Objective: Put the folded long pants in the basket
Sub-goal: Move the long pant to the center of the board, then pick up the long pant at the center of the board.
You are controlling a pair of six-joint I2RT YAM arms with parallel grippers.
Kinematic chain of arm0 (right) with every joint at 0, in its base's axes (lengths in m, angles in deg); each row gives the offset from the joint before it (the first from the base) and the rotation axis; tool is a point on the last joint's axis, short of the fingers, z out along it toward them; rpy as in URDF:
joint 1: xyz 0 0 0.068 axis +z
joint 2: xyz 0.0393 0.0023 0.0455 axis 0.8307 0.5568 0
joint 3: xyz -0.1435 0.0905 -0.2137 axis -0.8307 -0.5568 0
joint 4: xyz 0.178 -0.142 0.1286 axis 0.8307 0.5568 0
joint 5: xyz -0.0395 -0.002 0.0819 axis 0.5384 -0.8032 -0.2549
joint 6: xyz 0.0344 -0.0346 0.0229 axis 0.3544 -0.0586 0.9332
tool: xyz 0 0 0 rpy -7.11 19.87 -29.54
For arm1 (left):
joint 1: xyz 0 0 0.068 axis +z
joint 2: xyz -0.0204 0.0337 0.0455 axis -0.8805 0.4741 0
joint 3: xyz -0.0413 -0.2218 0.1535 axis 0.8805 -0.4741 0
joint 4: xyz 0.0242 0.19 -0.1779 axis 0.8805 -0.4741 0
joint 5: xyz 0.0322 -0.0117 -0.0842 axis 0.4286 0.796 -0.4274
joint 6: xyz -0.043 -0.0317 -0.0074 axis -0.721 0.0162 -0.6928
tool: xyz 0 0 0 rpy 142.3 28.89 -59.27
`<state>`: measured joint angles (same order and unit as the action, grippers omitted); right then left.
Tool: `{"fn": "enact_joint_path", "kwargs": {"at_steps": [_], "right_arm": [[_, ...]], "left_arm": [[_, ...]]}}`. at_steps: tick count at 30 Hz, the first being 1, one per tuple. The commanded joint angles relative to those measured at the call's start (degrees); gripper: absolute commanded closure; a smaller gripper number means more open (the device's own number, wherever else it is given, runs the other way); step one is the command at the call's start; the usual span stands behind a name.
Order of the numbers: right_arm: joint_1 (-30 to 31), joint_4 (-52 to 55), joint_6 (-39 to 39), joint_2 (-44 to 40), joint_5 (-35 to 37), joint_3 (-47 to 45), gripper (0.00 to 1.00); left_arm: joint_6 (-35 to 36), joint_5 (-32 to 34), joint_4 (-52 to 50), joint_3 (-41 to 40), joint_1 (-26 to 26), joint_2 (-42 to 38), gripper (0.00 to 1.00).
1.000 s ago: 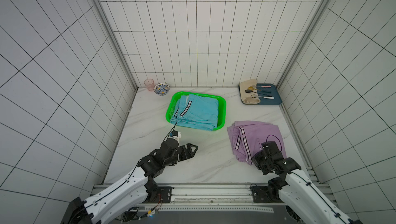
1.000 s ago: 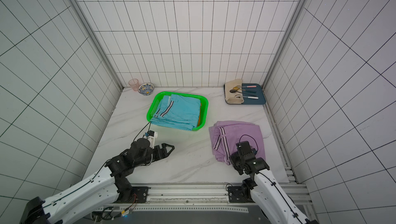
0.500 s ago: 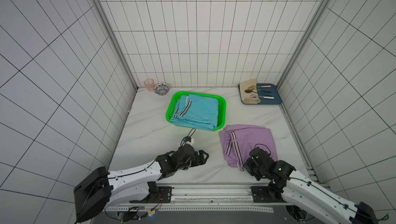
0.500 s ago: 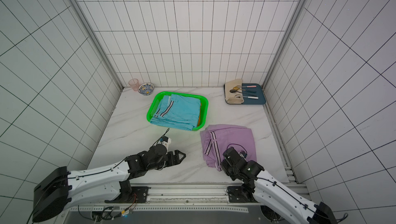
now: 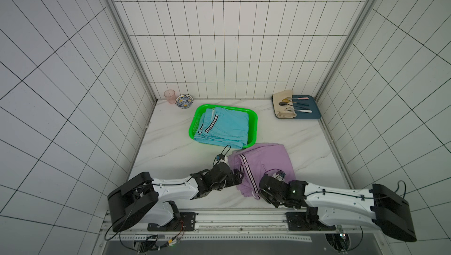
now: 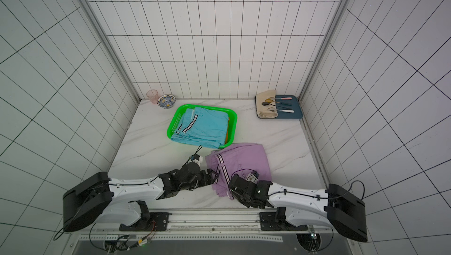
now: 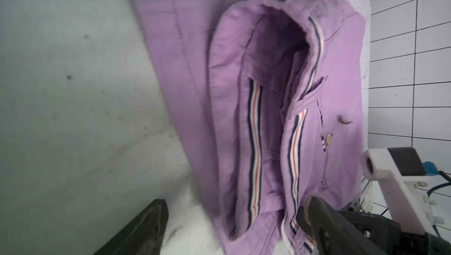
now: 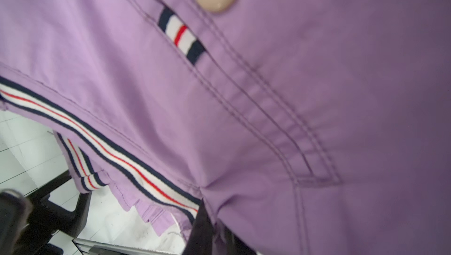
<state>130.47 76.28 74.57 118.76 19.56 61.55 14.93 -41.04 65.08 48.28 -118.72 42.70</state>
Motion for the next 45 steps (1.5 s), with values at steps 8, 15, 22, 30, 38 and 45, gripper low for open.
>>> {"fn": "enact_joint_path", "kwargs": {"at_steps": [8, 15, 22, 30, 38, 45], "right_arm": [[2.5, -13.5, -12.5, 7.5, -6.0, 2.4, 0.86], [4.3, -20.3, -20.2, -1.0, -6.1, -1.7, 0.32], [5.6, -5.3, -29.6, -12.9, -3.4, 2.7, 0.33], [5.4, 8.0, -37.5, -21.5, 2.2, 8.7, 0.27], [-15.4, 4.0, -48.0, -15.6, -9.7, 5.8, 0.18], [-21.3, -6.3, -54.8, -0.4, -14.9, 5.6, 0.19]], "left_arm": [[-1.0, 1.3, 1.0, 0.7, -0.3, 5.6, 0.22], [-0.3, 4.4, -6.7, 0.7, -0.1, 0.9, 1.0], [3.3, 6.7, -19.3, 0.8, 0.7, -10.2, 1.0], [8.5, 4.2, -35.4, -0.1, 6.1, -26.7, 1.0], [12.3, 1.1, -40.4, -2.3, 11.6, -35.0, 1.0], [13.8, -0.4, -42.1, -2.1, 14.5, -34.6, 1.0]]}}
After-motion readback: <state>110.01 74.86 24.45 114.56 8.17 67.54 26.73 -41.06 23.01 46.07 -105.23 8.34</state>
